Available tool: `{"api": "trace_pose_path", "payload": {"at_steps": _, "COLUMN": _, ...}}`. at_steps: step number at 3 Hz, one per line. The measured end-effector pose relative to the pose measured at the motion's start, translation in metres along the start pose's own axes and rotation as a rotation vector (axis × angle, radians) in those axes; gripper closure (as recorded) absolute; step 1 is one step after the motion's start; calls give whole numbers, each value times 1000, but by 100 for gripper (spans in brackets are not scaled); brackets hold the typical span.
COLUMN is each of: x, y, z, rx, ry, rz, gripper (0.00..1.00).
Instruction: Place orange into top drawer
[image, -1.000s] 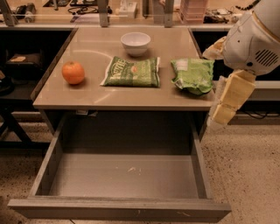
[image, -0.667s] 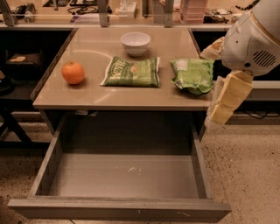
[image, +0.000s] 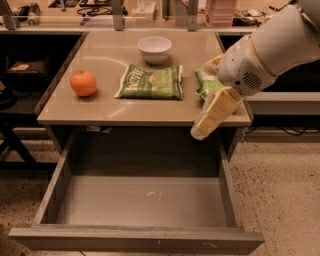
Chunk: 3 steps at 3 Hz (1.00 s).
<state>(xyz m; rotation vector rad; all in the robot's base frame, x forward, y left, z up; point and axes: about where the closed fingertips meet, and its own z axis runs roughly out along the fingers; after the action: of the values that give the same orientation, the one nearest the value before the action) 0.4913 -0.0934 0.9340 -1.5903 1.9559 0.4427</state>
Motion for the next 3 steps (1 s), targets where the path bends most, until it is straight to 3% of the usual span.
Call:
{"api": "trace_pose_path", "payload": {"at_steps": 1, "x": -21, "y": -15, "z": 18, "rx": 12, "ry": -57, "rz": -49, "gripper": 0}}
{"api": "trace_pose_path", "payload": {"at_steps": 2, "x": -22, "y": -16, "z": 19, "rx": 14, "ry": -58, "rz": -52, "gripper": 0}}
{"api": "trace_pose_path", "payload": {"at_steps": 3, "x": -36, "y": -19, "z": 34, "rx": 37, "ry": -127, "rz": -67, "gripper": 0}}
